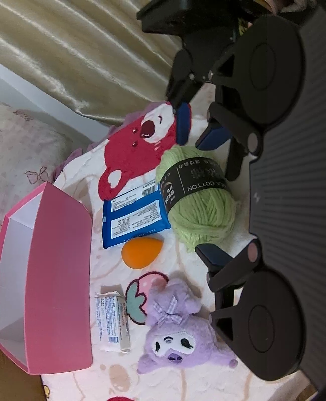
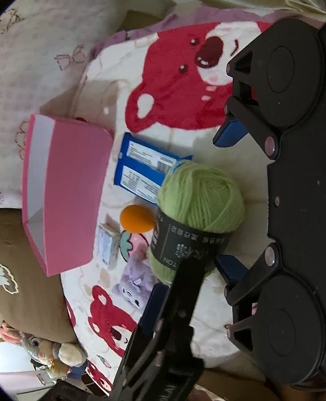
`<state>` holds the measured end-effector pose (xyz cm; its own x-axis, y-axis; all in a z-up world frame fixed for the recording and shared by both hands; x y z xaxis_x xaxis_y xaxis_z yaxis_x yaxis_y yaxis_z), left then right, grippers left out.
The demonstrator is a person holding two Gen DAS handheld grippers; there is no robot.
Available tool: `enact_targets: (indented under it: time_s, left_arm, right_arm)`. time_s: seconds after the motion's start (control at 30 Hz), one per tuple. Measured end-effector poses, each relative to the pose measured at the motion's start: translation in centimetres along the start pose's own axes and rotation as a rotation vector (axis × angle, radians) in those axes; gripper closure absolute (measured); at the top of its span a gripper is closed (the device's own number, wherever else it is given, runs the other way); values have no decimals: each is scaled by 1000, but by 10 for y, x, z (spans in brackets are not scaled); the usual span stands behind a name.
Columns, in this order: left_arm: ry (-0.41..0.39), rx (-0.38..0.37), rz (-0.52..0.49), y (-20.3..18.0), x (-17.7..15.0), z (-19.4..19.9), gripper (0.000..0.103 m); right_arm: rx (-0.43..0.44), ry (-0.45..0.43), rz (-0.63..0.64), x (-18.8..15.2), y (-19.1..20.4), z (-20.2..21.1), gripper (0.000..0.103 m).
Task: Organize objects
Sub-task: 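Move the right tool down to the green yarn ball, then close the right tool on the green yarn ball and lift it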
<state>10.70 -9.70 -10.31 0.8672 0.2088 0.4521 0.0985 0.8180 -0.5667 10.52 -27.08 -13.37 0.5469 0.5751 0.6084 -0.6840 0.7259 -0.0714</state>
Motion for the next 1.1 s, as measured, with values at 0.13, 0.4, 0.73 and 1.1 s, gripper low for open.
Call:
enact_targets:
  time_s: [0.13, 0.4, 0.73, 1.1]
  left_arm:
    - [24, 30, -30, 1, 3, -7, 49]
    - [44, -6, 25, 14, 8, -12, 49]
    - [56, -39, 145, 26, 2, -17, 56]
    - [60, -49, 40, 4, -2, 9, 53]
  right_arm:
    - [-1, 9, 0, 2, 2, -2, 9]
    - [59, 43, -65, 14, -6, -8, 12]
    - [41, 45, -70, 12, 6, -16, 25]
    - [23, -25, -46, 16, 22, 16, 26]
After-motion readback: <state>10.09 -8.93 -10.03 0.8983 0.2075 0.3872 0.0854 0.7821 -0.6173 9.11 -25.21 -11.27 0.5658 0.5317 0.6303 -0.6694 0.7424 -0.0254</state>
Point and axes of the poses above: each gripper's, at about its wrist camera, not at the fingertips, and z roughly against the way its jaws point, y to its left, x to its top, the point moved 2 cm from there along -z, roughly the way its jaws point, and after that the axes turned 12 degrees about z, right-handed, at the moved point
